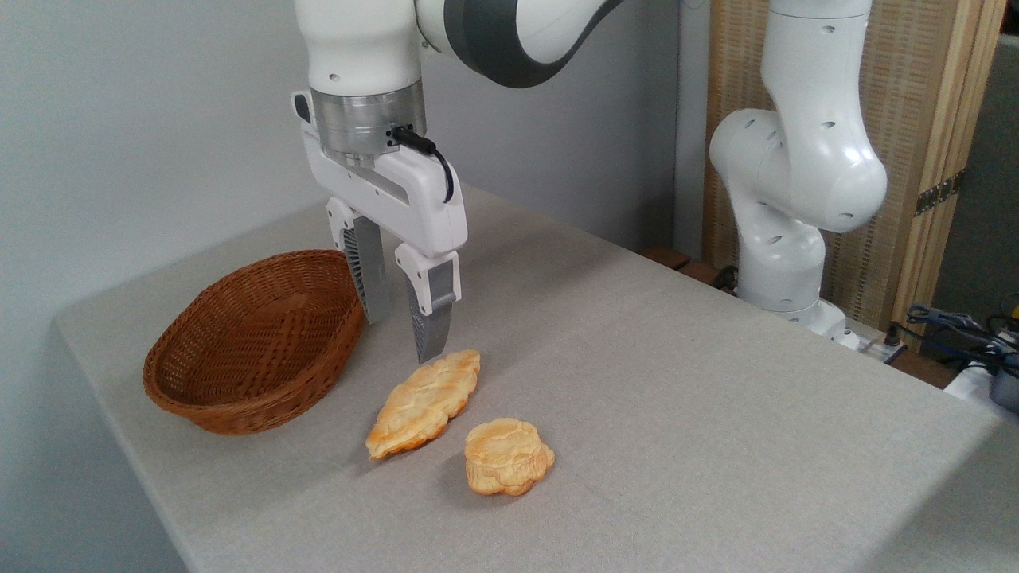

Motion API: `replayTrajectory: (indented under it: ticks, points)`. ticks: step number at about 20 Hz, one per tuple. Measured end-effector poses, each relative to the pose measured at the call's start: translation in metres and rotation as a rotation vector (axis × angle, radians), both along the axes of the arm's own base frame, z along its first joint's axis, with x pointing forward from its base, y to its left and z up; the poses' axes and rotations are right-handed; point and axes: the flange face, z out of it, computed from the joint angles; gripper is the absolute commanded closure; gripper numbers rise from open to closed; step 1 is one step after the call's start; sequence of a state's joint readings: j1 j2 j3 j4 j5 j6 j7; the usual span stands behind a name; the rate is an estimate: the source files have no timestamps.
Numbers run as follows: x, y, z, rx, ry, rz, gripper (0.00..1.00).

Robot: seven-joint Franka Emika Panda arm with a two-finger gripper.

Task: Put bread into the basket
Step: 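Lower the open gripper toward the small round golden bun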

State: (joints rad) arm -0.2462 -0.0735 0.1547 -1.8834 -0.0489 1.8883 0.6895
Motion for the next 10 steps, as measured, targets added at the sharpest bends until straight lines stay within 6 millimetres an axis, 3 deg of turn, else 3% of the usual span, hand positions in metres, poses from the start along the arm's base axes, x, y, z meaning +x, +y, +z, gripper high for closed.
replayTrajectory:
  ticks: [10]
  points:
    - [0.0016,0.0033,0.0041,-0.001,-0.008,0.006,0.00]
